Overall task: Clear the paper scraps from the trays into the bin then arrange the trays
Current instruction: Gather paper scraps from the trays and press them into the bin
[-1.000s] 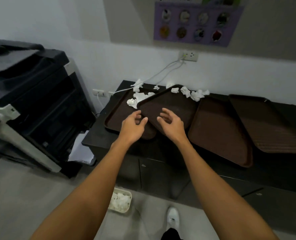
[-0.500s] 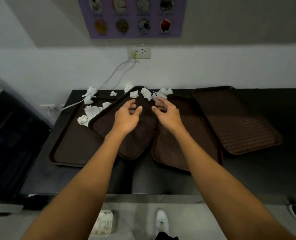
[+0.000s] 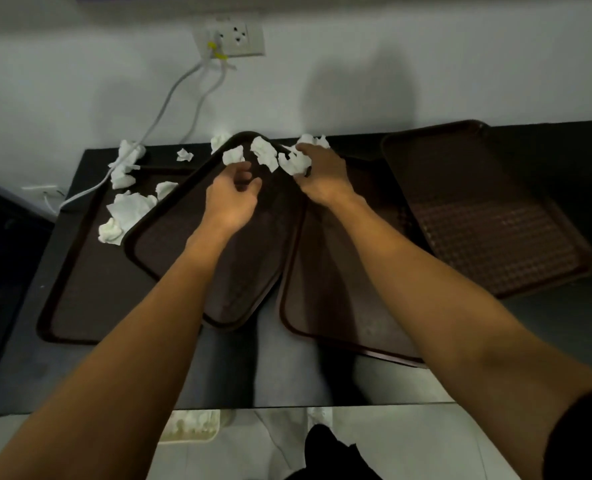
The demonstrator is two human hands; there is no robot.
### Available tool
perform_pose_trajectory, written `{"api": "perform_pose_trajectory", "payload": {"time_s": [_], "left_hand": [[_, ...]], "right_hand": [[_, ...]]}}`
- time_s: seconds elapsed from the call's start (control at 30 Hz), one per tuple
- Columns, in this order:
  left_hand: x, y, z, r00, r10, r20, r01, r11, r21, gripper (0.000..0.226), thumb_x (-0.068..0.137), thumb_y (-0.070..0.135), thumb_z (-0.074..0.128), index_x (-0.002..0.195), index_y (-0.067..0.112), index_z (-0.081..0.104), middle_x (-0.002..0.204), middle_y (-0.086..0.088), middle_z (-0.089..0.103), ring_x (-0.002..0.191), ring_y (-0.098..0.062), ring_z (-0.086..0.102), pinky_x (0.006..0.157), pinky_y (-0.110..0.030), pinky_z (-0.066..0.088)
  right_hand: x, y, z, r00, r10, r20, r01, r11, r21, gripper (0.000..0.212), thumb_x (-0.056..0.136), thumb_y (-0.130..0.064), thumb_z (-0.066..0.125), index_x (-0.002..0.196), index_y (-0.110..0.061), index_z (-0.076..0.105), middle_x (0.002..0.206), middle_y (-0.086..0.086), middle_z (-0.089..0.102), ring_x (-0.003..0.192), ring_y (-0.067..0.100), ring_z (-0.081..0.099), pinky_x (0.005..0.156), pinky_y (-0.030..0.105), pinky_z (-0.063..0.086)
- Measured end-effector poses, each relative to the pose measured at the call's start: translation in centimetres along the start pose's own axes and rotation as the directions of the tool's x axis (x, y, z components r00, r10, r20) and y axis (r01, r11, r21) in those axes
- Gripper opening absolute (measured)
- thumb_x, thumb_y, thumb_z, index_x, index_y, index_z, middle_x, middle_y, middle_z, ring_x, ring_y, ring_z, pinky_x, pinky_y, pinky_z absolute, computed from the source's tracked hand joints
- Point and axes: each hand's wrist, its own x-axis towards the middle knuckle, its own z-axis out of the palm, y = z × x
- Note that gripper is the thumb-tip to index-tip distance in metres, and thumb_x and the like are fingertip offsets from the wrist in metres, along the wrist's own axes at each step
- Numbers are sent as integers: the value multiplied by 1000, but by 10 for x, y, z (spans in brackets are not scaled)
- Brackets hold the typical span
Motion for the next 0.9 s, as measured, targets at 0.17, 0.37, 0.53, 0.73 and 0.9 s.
{"api": "perform_pose_trajectory", "payload": {"time_s": [0.17,0.37,0.53,0.73,0.9], "left_hand": [[16,-11,8,1000,-22,-2,22,1000,15,38,97,28,67,134,24,60,117,9,66,94,2,60,66,-4,40],[27,-21,13,998,-57,3,57,998,12,39,97,28,67,135,25,59,119,9,66,92,6,59,65,-3,40],[35,-24,19,998,-59,28,59,998,14,40,98,26,65,138,25,57,122,9,64,95,3,59,62,-4,42],[52,-20,28,999,-48,2,48,999,16,37,98,23,64,134,25,60,118,9,65,93,3,60,63,-1,40],[76,-15,37,999,12,-38,-9,997,71,35,96,18,63,131,22,62,117,5,65,95,-2,60,67,2,40]], "right_hand": [[29,8,16,992,-83,92,99,979,-179,63,92,-22,72,150,-23,47,146,4,54,139,27,45,121,48,22],[46,14,30,983,-115,141,148,956,-253,58,82,-5,71,137,-18,60,127,7,62,126,29,53,119,56,23],[52,17,37,983,-147,111,174,938,-300,42,84,-2,67,125,-11,66,123,13,58,119,33,53,113,51,27],[48,21,30,988,-142,-55,139,989,-56,17,90,-9,67,106,-7,71,109,8,65,105,23,59,104,41,36],[40,22,16,964,-113,-239,132,989,67,10,86,-5,68,95,-1,69,99,12,65,95,26,63,90,42,52]]}}
